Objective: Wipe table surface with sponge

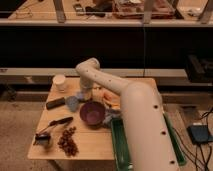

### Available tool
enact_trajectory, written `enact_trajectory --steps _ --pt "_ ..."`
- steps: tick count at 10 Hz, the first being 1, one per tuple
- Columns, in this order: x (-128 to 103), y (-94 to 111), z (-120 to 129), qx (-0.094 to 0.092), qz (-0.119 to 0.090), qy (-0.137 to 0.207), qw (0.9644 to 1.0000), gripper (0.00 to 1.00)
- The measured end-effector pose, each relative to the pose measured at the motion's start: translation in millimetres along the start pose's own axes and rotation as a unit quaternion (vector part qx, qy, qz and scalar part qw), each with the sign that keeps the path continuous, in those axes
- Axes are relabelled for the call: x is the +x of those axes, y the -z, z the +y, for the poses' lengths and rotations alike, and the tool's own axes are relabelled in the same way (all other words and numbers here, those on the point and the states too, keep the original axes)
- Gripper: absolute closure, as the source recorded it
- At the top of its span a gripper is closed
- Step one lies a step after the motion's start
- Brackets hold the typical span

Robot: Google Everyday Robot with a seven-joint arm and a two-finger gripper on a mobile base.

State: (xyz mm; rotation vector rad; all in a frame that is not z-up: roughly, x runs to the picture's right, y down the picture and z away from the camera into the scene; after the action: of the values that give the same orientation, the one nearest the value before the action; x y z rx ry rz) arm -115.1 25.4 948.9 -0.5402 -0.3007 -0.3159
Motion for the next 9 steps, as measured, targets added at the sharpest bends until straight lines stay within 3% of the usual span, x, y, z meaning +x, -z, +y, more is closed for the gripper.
enact_trajectory --steps 3,5,7,9 --pt "24.0 3.9 -1.7 0.002 0.0 -0.033 0.9995 1.0" --pt "31.0 5.6 -21.1 0.007 -0.007 -0.047 0.9988 1.0" --pt "17.3 2.7 -38.7 0.01 -0.012 -0.043 0.999 1.0" --pt "-10.9 -2.4 -60.5 0.011 -0.017 -0.027 0.9994 1.0"
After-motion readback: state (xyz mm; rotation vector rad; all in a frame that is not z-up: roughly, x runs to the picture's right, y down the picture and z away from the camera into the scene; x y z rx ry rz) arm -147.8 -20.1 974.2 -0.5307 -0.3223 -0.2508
